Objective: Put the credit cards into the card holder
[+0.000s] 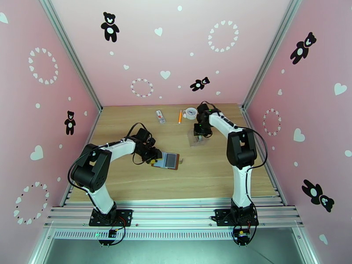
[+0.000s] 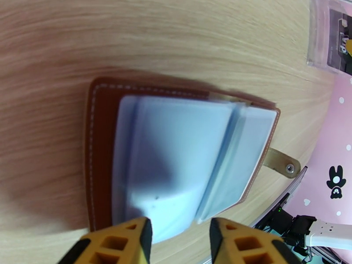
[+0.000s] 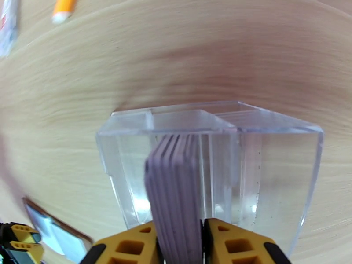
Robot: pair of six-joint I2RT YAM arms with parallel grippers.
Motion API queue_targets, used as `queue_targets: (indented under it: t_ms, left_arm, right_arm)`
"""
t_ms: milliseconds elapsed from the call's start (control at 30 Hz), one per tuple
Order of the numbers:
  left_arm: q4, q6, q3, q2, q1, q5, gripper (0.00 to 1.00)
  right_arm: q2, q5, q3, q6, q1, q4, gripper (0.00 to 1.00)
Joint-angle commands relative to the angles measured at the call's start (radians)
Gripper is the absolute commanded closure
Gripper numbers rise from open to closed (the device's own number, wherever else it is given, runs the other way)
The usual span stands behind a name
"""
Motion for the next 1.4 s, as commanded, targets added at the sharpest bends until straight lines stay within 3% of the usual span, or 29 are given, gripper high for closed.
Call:
queue_targets:
  t_ms: [0,633,1033,1367]
  left_arm:
    - [0.013,-0.002,-0.013,-0.043,0.009,-0.007,0.59]
    - [-0.006,0.02,0.023,-0.014,0.012,0.006,0.59]
    - [-0.003,0.015,0.022,-0.011,0.012,0.006,0.59]
    - [-0.011,0.015,0.022,-0.02,0.012,0.001,0.59]
  right_arm:
    - [0.032,0.015,0.063,0.083,0.014,-0.043,0.68]
    - [0.082,0.169,0.174,-0.128,0.029,-0.231,0.54]
    - [0.134,0.105,0.202,-0.185,0.029,-0.238,0.51]
    - [0.119,0.241,0.212,-0.175,0.029,-0.264,0.51]
